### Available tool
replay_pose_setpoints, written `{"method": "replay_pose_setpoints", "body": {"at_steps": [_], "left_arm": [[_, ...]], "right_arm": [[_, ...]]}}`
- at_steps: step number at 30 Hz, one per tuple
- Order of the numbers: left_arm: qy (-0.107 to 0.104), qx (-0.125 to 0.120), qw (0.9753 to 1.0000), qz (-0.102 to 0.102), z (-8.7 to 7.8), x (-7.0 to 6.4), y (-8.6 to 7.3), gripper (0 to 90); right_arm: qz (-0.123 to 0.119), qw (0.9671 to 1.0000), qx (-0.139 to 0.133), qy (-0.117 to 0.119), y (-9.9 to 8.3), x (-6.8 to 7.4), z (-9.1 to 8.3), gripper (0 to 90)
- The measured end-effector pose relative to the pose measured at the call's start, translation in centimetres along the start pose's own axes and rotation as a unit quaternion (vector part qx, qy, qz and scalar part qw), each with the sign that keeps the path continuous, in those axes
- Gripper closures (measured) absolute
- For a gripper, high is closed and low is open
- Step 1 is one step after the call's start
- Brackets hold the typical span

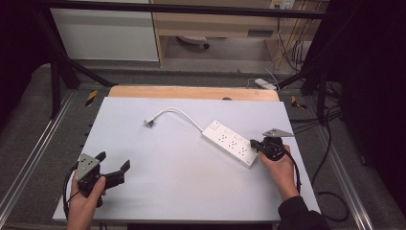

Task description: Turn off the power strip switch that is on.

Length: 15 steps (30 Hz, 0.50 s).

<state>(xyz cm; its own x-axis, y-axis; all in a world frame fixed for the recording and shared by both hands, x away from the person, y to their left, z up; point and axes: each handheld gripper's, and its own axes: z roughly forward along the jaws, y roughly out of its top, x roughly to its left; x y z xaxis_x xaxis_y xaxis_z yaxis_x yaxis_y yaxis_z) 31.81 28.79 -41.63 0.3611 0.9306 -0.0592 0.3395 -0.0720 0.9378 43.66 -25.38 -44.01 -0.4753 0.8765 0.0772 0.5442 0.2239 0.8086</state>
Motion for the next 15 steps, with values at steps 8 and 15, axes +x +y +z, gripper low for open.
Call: {"method": "replay_pose_setpoints", "body": {"at_steps": [8,15], "left_arm": [[0.000,0.000,1.0000,0.001,-0.01,0.01,0.01,5.7],[-0.001,0.001,1.0000,0.003,-0.02,0.01,0.02,5.7]], "right_arm": [[0.001,1.0000,0.000,0.000,0.00,0.00,0.01,90.0],[-0.002,1.0000,0.004,-0.004,-0.08,-0.01,0.07,90.0]]}}
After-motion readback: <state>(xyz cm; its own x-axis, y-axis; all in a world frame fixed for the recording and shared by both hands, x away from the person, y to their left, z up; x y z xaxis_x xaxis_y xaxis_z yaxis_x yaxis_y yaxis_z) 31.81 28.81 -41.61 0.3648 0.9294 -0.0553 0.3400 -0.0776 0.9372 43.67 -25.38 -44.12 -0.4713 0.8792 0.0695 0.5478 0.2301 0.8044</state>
